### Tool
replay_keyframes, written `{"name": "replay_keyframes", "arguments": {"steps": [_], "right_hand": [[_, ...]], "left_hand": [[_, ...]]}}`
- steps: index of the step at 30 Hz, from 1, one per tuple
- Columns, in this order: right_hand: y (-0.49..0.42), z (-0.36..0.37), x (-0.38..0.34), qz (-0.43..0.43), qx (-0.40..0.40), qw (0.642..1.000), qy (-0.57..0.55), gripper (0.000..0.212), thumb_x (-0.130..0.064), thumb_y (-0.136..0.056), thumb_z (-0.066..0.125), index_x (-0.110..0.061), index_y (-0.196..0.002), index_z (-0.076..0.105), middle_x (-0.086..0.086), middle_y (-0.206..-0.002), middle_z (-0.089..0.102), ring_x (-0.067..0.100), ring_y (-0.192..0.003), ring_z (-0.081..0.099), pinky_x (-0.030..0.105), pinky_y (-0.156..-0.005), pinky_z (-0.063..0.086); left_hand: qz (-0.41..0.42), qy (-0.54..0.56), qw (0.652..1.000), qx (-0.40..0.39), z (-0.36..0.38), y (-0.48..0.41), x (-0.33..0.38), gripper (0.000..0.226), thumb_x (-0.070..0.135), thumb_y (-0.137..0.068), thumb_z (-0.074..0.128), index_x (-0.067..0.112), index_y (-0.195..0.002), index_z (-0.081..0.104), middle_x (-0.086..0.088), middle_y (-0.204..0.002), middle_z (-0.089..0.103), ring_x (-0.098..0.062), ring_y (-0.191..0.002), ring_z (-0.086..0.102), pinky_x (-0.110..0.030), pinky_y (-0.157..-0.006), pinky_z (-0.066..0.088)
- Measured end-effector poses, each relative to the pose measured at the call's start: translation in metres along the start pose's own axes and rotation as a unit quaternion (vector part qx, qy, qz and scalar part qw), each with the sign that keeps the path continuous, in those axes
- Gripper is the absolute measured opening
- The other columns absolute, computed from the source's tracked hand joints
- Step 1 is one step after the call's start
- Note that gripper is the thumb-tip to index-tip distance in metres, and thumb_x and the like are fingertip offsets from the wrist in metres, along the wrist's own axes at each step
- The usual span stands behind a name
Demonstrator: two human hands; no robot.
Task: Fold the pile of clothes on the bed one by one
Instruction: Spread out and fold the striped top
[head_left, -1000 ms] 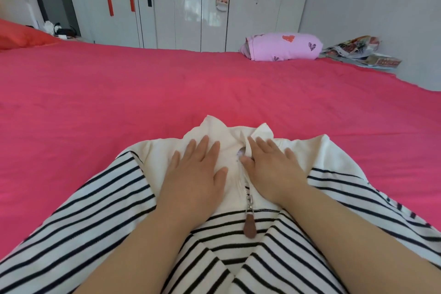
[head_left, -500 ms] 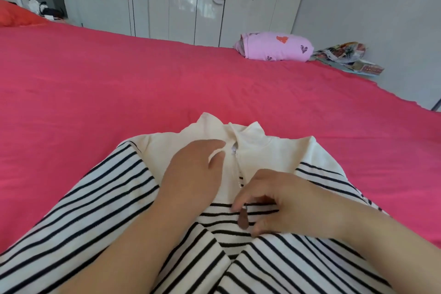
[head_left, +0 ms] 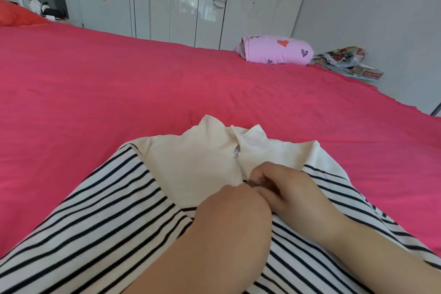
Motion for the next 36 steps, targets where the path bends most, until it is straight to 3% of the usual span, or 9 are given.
{"name": "replay_keyframes", "arguments": {"steps": [3,7,9,11,15,25,32,34,36], "right_hand": [[-0.006,0.002,0.010,0.073,0.013,0.989,-0.132,0.020,-0.011,-0.087,0.061,-0.025,-0.075,0.054,-0.013,-0.066,0.057,0.001,-0.059,0.051,0.010,-0.058,0.039],[-0.010,0.010,0.024,0.166,0.023,0.950,-0.262,0.017,-0.011,-0.086,0.061,-0.020,-0.072,0.058,-0.013,-0.058,0.054,0.003,-0.054,0.043,0.014,-0.053,0.036],[-0.013,0.011,0.029,0.200,0.034,0.930,-0.307,0.015,-0.009,-0.086,0.060,-0.016,-0.073,0.058,-0.008,-0.059,0.055,0.007,-0.056,0.045,0.017,-0.053,0.037],[-0.016,0.013,0.031,0.221,0.039,0.918,-0.329,0.014,-0.007,-0.087,0.059,-0.012,-0.074,0.058,-0.003,-0.058,0.057,0.007,-0.054,0.048,0.017,-0.053,0.040],[-0.023,0.017,0.037,0.257,0.053,0.885,-0.384,0.015,-0.002,-0.089,0.056,-0.010,-0.076,0.059,-0.001,-0.057,0.058,0.005,-0.053,0.054,0.017,-0.058,0.046],[-0.065,0.020,0.064,0.295,0.099,0.885,-0.347,0.018,-0.003,-0.083,0.063,-0.011,-0.067,0.062,-0.001,-0.050,0.062,0.009,-0.052,0.058,0.015,-0.051,0.043],[-0.089,0.009,0.069,0.270,0.198,0.915,-0.224,0.024,-0.014,-0.080,0.070,-0.023,-0.059,0.061,-0.007,-0.060,0.061,0.010,-0.057,0.053,0.025,-0.064,0.046],[-0.090,0.012,0.067,0.256,0.192,0.926,-0.200,0.020,-0.018,-0.081,0.069,-0.023,-0.063,0.062,-0.010,-0.061,0.061,0.009,-0.059,0.053,0.022,-0.062,0.044],[-0.090,0.011,0.065,0.242,0.173,0.940,-0.166,0.006,-0.023,-0.083,0.067,-0.023,-0.077,0.065,-0.011,-0.068,0.061,0.008,-0.064,0.054,0.016,-0.059,0.040]], "left_hand": [[0.032,-0.032,0.999,0.001,0.003,0.006,0.002,0.035,0.028,-0.096,0.043,0.012,-0.127,0.044,0.000,-0.105,0.046,-0.022,-0.111,0.044,-0.028,-0.062,0.029],[0.127,-0.106,0.986,0.024,0.006,0.024,0.013,0.048,0.026,-0.096,0.039,0.011,-0.141,0.031,-0.001,-0.145,0.016,-0.021,-0.127,0.026,-0.024,-0.059,0.025],[0.133,-0.112,0.985,-0.022,0.012,0.026,0.015,0.058,0.028,-0.098,0.036,0.011,-0.148,0.012,0.001,-0.156,-0.005,-0.022,-0.141,0.006,-0.029,-0.089,0.035],[0.115,-0.126,0.983,-0.073,0.021,0.023,0.013,0.066,0.035,-0.098,0.035,0.014,-0.149,-0.001,0.004,-0.156,-0.020,-0.020,-0.144,-0.012,-0.042,-0.113,0.013],[0.096,-0.123,0.981,-0.116,0.032,0.021,0.012,0.078,0.045,-0.094,0.039,0.016,-0.148,-0.009,0.004,-0.154,-0.026,-0.014,-0.141,-0.023,-0.047,-0.114,-0.008],[0.096,-0.079,0.980,-0.157,0.037,0.019,0.009,0.081,0.047,-0.093,0.041,0.020,-0.148,-0.010,0.007,-0.153,-0.026,-0.014,-0.141,-0.023,-0.046,-0.115,-0.008],[0.116,-0.070,0.978,-0.160,0.038,0.018,0.010,0.081,0.048,-0.093,0.043,0.019,-0.148,-0.009,0.007,-0.154,-0.023,-0.013,-0.141,-0.021,-0.045,-0.116,-0.007],[0.132,-0.068,0.978,-0.146,0.032,0.022,0.010,0.077,0.047,-0.092,0.044,0.019,-0.150,0.002,0.005,-0.157,-0.011,-0.016,-0.144,-0.010,-0.043,-0.117,0.001],[0.151,-0.036,0.986,-0.066,0.009,0.021,0.007,0.059,0.045,-0.093,0.045,0.020,-0.144,0.031,0.000,-0.152,0.024,-0.019,-0.141,0.020,-0.037,-0.114,0.020]]}}
Point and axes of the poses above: each hand's wrist, its own y-axis away from the middle knuckle, its own z-axis out of the palm, x = y × z, the point moved 8 cm from there along -y, towards the middle knuckle
